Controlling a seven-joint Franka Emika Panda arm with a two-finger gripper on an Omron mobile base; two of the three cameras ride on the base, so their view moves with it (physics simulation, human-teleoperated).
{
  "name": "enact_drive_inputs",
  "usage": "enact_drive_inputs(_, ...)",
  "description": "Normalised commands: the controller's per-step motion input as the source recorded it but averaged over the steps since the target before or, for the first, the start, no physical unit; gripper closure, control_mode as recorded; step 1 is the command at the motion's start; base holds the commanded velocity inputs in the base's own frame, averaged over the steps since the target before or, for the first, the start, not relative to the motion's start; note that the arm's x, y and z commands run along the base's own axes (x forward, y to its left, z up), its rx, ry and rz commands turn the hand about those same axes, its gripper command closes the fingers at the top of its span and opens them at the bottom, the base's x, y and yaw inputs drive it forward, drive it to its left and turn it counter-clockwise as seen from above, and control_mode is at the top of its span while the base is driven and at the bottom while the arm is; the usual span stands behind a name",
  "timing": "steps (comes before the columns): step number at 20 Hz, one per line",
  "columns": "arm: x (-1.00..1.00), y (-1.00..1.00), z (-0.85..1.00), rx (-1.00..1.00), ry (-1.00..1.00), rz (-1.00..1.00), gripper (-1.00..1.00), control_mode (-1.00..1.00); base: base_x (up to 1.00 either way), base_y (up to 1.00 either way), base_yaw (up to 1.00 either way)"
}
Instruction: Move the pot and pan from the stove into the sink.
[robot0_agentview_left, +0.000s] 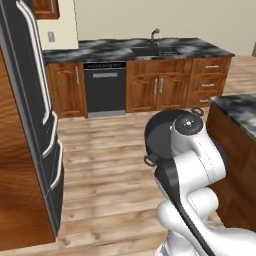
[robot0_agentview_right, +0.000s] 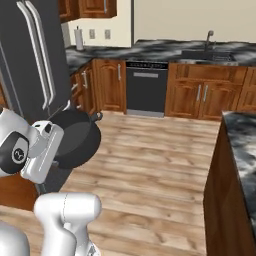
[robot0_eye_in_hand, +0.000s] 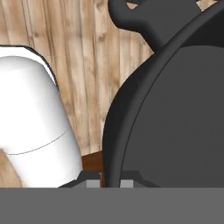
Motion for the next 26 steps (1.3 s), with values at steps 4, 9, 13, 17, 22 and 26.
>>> enact_drive_inputs(4,0.0,0.0,0.0,0.0,0.0,0.0,1.0,1.0,0.84,0.2,-0.02)
enact_drive_inputs(9,0.0,0.0,0.0,0.0,0.0,0.0,1.0,1.0,0.86,0.21,-0.02)
enact_drive_inputs(13,0.0,0.0,0.0,0.0,0.0,0.0,1.0,1.0,0.88,0.21,-0.02)
enact_drive_inputs(17,0.0,0.0,0.0,0.0,0.0,0.0,1.0,1.0,0.89,0.22,-0.01)
enact_drive_inputs(22,0.0,0.0,0.0,0.0,0.0,0.0,1.0,1.0,0.9,0.23,-0.01)
enact_drive_inputs(26,0.0,0.0,0.0,0.0,0.0,0.0,1.0,1.0,0.9,0.23,-0.01)
